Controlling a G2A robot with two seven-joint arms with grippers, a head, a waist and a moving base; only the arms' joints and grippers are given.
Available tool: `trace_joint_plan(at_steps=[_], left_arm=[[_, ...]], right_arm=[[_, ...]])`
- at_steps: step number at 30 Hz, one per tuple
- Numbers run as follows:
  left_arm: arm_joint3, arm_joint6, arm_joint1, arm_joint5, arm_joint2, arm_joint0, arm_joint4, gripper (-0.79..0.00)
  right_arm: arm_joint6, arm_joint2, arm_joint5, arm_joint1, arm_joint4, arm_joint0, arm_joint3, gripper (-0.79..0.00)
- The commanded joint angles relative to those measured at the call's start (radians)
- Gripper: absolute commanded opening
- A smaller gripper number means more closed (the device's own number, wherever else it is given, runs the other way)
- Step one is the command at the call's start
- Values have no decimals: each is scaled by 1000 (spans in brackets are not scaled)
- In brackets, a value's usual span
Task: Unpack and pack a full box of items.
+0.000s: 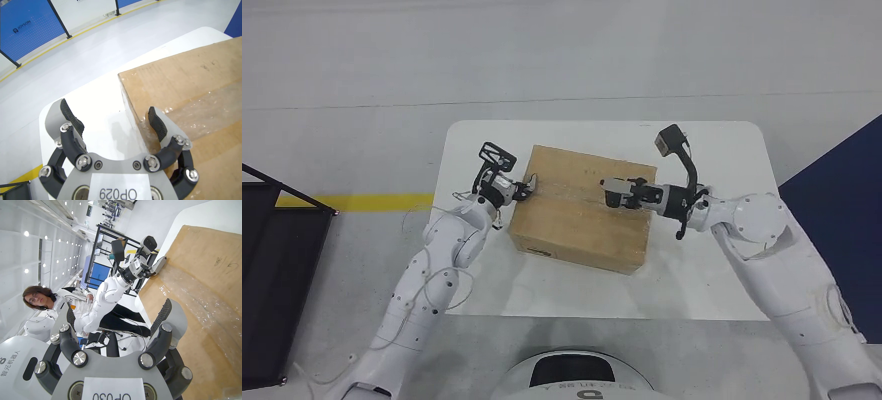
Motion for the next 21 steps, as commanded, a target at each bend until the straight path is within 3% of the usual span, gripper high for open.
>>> trace_joint_plan(at_steps=[1,21], left_arm=[[0,-9,-2,-1,13,-9,10,0],[34,-40,-22,-2,110,-66,53,0]], right_arm=[[-8,-15,-17,-5,17,7,5,0],[-47,-245,105,-71,-14,168,51,0]])
